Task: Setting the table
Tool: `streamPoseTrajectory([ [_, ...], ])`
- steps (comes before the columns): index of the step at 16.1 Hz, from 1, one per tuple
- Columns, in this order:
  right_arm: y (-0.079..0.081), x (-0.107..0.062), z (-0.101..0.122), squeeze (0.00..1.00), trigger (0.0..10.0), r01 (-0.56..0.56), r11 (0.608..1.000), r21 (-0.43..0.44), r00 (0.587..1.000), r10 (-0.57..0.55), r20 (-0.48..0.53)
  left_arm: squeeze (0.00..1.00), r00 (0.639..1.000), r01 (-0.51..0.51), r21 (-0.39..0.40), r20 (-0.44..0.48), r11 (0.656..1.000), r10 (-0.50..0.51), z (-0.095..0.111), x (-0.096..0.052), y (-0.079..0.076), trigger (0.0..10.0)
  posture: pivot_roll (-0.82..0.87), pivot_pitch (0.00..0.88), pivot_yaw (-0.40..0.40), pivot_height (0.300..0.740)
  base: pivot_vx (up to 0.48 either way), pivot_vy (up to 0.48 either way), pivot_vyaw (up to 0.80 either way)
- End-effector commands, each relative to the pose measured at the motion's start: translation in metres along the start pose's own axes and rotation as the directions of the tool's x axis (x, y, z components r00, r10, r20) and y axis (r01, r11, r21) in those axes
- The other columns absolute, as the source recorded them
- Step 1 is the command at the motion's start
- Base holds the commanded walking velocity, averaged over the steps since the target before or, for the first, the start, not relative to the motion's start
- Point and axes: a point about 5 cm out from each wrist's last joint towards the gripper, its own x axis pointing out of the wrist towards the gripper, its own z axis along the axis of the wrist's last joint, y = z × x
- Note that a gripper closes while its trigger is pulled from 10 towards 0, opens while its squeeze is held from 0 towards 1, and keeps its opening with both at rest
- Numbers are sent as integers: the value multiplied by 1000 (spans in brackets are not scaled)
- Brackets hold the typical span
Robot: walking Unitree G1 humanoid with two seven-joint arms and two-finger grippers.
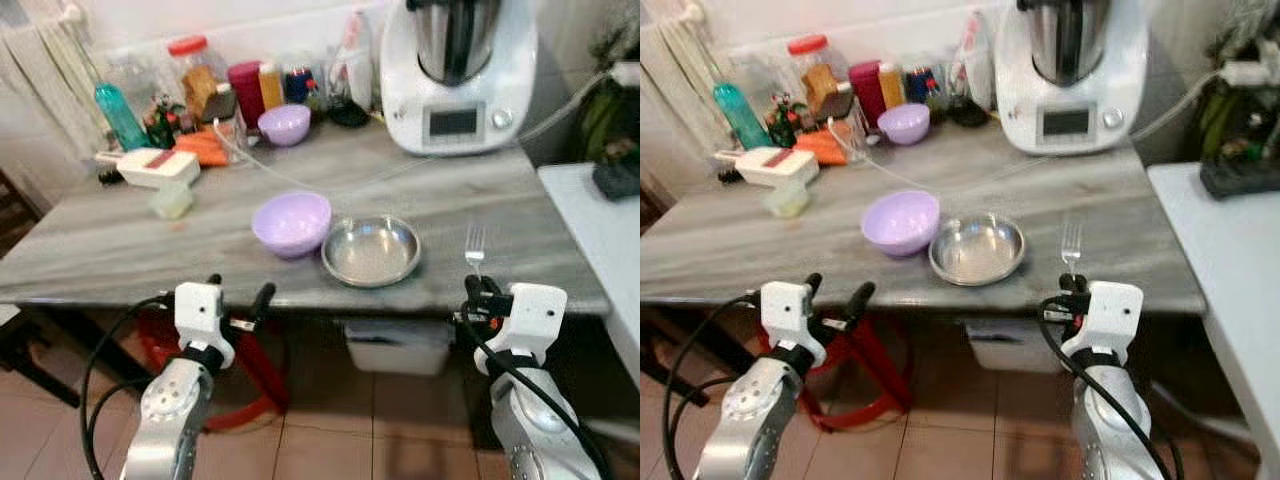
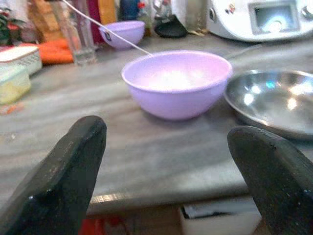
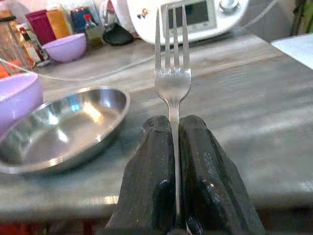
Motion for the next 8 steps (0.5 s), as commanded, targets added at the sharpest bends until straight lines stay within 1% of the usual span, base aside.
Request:
streamPoseTrajectory([
  [1,10,2,2,0,10000,-25,999,24,1000,25,8,0,1000,-26,10,-8,1000,26,1,-4,10,10000,-79,0,142,740,270,0,0],
  [4,8,2,2,0,10000,-14,1000,22,1000,14,6,0,1000,2,10,-14,1000,-2,-1,-6,8,10000,-80,0,140,740,0,0,0],
  [5,7,2,3,0,10000,-10,1000,18,1000,10,7,0,1000,18,-1,-14,1000,-18,-1,-7,7,10000,-82,0,139,740,0,0,0],
  [6,4,3,4,0,10000,9,1000,1,1000,-9,10,0,996,86,6,-13,996,-86,-1,-11,3,10000,-80,0,139,740,0,0,0],
  [7,2,4,4,0,10000,22,1000,-3,1000,-22,11,0,992,127,3,-15,992,-127,-1,-14,0,10000,-80,0,137,740,0,0,0],
  [8,-3,7,7,0,10000,53,998,-15,998,-53,16,0,983,181,21,-20,983,-180,-1,-17,-2,10000,-82,0,136,740,0,0,0],
])
